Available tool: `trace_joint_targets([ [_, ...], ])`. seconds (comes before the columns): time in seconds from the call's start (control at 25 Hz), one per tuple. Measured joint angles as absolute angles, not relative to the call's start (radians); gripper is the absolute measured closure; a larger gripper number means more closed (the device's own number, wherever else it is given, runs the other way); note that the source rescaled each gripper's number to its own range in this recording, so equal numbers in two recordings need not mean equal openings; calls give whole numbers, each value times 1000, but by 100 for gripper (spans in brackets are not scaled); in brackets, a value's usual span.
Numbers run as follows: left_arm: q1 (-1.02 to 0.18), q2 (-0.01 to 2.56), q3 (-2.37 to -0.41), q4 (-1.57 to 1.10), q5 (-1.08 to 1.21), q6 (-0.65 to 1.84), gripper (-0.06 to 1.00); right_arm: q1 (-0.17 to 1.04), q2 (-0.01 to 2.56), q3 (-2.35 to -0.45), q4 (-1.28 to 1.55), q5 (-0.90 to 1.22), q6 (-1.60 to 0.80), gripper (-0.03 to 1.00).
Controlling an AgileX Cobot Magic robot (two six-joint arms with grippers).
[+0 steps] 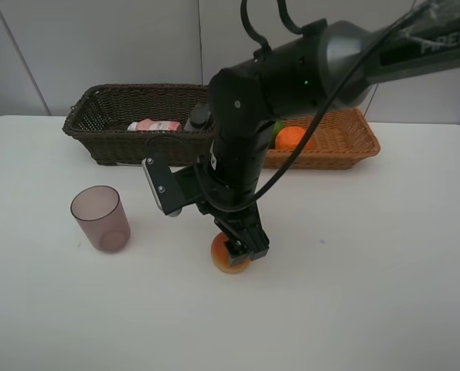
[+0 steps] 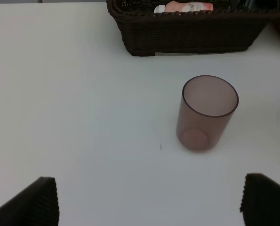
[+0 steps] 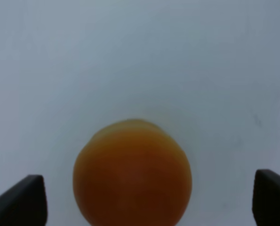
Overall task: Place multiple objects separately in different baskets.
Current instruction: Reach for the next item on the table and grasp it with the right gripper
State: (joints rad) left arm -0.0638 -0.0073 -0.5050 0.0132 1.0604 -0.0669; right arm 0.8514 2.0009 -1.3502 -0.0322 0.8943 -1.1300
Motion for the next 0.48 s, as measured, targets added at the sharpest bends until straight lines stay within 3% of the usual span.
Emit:
trace_joint_targets([
  [0.48,-64,-7,-505,13,1060,-67,-6,851,2053,-1347,-30,888,-1130,4],
])
